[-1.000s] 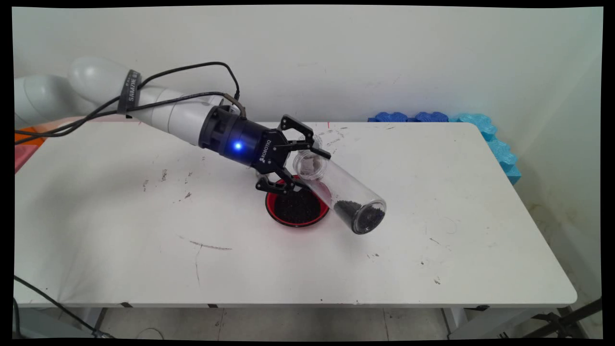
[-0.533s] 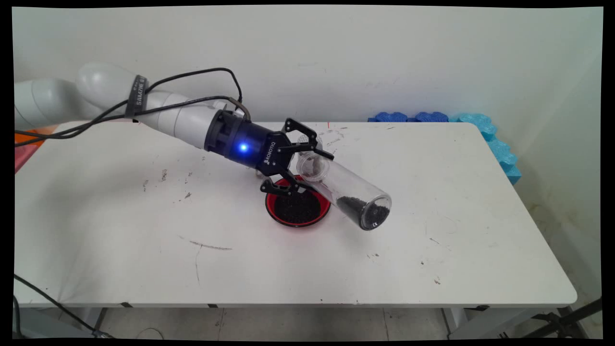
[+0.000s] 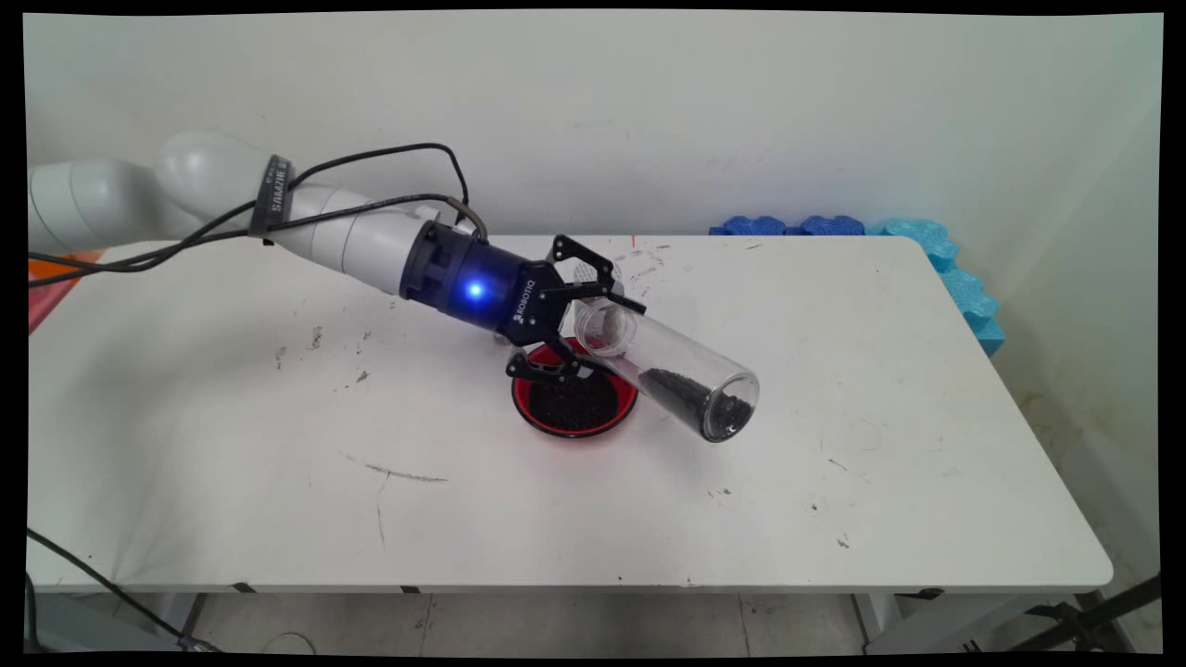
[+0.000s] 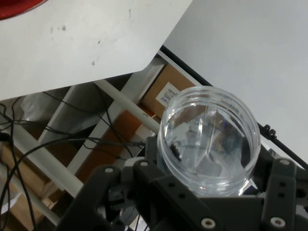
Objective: Pour the black seasoning powder in the red bowl
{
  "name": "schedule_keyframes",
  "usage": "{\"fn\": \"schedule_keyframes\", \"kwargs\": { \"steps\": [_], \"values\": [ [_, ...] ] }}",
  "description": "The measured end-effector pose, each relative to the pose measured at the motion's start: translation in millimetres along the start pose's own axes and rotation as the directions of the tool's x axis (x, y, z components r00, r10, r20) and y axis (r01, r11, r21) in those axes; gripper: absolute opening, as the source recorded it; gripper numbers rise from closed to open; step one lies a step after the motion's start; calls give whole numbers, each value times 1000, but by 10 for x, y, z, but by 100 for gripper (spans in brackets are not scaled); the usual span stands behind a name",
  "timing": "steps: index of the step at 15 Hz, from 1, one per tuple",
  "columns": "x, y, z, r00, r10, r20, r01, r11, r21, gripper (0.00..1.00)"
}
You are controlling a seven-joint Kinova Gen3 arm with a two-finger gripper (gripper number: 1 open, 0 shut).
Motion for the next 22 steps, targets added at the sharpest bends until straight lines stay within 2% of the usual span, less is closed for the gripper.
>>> {"fn": "schedule_keyframes", "kwargs": {
  "steps": [22],
  "values": [
    [145,-160,-7,991,-133,-30,133,991,-15,0]
  ]
}}
